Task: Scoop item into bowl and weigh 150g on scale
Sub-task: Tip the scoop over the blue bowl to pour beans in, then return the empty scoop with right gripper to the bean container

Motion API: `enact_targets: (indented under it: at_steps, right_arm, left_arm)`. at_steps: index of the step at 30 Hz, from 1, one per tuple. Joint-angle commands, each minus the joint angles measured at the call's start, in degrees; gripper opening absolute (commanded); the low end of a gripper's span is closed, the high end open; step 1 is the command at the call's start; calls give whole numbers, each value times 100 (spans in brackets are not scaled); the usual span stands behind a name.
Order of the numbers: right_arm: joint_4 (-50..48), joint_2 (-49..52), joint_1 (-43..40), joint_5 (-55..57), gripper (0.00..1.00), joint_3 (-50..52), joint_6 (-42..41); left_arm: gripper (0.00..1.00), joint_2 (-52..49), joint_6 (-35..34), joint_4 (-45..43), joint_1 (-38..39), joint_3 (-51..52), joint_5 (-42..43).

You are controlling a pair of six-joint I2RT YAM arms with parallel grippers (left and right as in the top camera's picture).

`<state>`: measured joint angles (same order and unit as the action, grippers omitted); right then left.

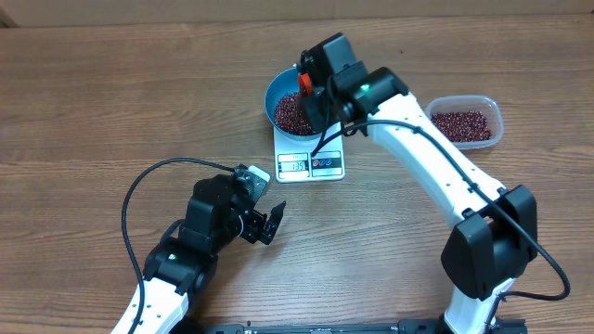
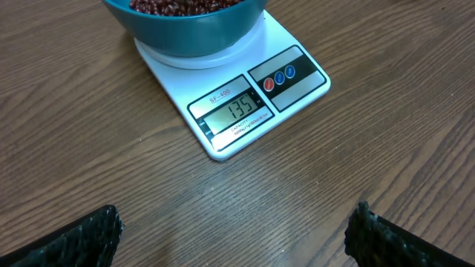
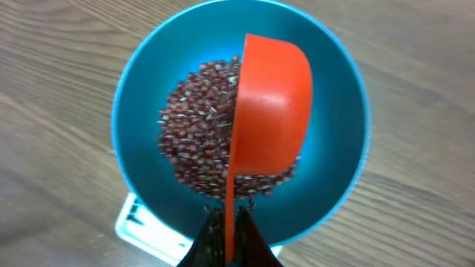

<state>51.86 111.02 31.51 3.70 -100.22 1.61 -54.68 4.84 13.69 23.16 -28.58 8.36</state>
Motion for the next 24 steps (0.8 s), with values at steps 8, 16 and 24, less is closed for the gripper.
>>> enact_targets:
  at_steps: [8,16,24]
  right_arm:
    - [-39,-142,546,1836,4,-181,492]
    - [-44,-142,555,1803,4,-181,487]
    - [-66,-372,308,885,4,-184,461]
  left_arm:
    - [100,-9,-13,-22,11,39,44]
    - [100,-9,-13,-22,11,39,46]
    - [100,-9,-13,-20,11,39,44]
